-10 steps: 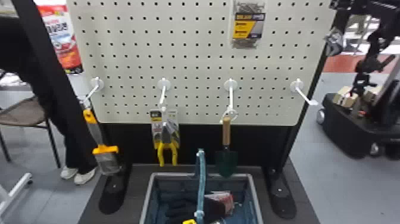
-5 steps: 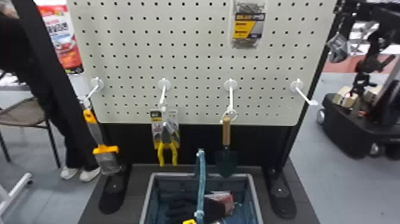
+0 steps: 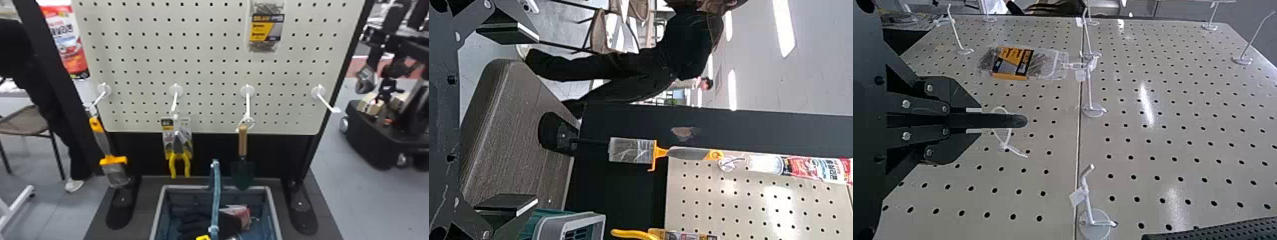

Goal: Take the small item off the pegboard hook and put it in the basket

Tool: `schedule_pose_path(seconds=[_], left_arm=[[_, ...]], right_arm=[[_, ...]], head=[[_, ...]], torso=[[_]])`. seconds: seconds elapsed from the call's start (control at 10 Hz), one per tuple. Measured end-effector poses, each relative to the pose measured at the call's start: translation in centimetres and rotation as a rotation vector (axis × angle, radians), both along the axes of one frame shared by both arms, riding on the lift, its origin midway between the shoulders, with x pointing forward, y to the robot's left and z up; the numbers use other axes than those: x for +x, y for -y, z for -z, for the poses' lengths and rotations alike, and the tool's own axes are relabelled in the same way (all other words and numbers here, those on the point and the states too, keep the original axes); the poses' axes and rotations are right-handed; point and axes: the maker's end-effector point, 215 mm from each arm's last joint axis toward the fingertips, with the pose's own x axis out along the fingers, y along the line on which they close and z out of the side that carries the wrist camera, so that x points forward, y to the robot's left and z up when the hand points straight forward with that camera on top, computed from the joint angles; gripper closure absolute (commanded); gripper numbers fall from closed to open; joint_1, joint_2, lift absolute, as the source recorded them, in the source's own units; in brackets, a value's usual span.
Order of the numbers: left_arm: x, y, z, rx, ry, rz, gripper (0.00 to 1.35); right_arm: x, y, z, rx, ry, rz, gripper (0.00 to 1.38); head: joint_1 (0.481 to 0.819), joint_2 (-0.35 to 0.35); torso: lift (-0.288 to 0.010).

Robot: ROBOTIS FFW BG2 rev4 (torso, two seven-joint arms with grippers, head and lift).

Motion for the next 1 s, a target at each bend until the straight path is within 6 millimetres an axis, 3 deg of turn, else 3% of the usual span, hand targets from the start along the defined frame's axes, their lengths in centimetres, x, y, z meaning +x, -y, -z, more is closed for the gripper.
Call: schedule_pose_path(seconds=[0.3,0.7,1.0], left_arm=[[0.0,0.0,0.0,-0.003,0.0,-0.002,0.17],[-0.1,0.0,0.0,-0.006,0.0,-0.004,0.17],[-0.1,0.0,0.1,-0.006,-0.001,-0.004,0.17]], right_arm=[[-0.5,1.4,3.1,0.049,-0.039,0.039,1.27],[-0.8,4.8,7.1,0.157,-0.068,0.187,1.27],[-1.5,5.5,9.8,0.211,-0.092,0.259,1.27]], head=[[0.549,0.0],[0.549,0.0],[0.549,0.0]], torso=[[-0.1],[-0.1],[-0.1]])
